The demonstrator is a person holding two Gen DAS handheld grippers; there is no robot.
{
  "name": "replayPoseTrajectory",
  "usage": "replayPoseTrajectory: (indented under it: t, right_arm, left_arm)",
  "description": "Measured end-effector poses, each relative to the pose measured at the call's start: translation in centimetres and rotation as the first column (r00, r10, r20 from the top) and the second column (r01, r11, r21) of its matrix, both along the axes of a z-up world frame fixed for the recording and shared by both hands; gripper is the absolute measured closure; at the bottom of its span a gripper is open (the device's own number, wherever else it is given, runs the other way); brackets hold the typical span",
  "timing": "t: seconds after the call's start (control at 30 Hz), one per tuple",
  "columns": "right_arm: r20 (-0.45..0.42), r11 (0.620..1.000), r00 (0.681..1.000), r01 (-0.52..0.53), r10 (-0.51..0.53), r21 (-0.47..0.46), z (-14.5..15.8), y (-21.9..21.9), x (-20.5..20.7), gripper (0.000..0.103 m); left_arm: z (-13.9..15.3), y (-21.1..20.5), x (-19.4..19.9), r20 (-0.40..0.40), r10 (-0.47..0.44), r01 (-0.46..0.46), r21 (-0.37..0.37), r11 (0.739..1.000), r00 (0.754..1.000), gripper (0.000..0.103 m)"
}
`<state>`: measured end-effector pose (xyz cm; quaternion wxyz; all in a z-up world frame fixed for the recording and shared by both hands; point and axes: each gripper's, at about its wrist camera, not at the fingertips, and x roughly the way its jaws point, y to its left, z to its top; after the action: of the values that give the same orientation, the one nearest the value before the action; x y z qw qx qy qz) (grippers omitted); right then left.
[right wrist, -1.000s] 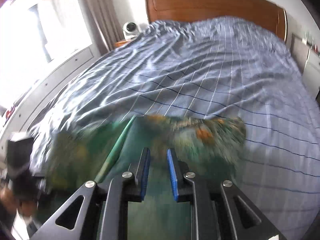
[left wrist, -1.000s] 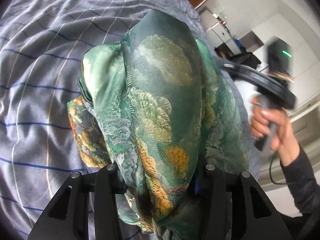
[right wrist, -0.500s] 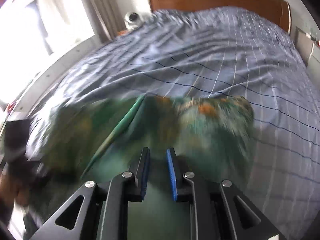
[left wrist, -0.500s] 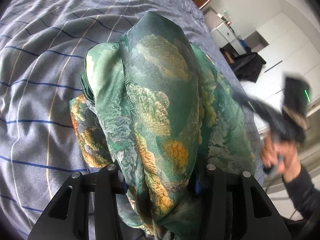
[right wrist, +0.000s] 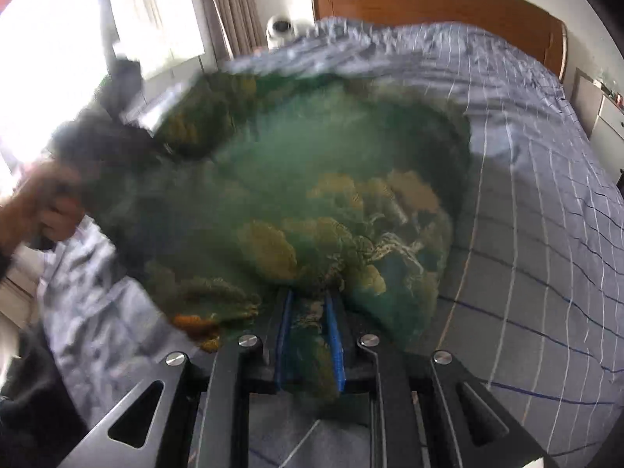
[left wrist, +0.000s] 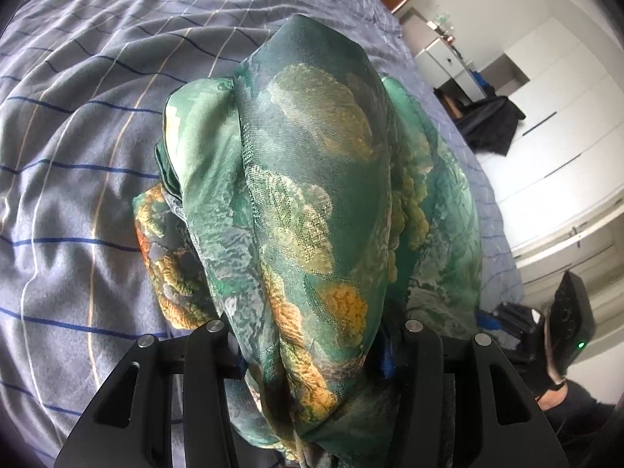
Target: Fold large clothes
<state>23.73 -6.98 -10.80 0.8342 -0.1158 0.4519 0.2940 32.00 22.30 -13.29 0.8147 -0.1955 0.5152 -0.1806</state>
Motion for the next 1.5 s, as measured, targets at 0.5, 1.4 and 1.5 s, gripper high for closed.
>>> replayPoseTrajectory:
  t: [0.5, 1.4, 1.5]
  right_arm:
    - [0.077, 1.0, 0.997, 0.025, -0.026, 0.018, 4.0, -1.3, -2.9, 0.026]
    - [0.31, 0.923, 0.897, 0.366, -0.315, -0.121, 12.7, -9.2, -9.8, 0.012]
    - [0.341, 0.916, 0.891, 0.369, -0.299, -0.16, 12.8, -8.9, -9.7, 0.012]
  left_arm:
    - [5.7, -0.3, -5.1, 0.079, 0.178, -0.184, 0.087, 0.979, 0.981, 0.015]
    - [14.3, -6.0, -15.6, 0.404, 0.24, -0.435, 0.512, 0.741, 0.883, 0.002]
    - [13.8, -6.4, -15.5, 0.393, 0.234, -0.425, 0.52, 0.741, 0.889, 0.002]
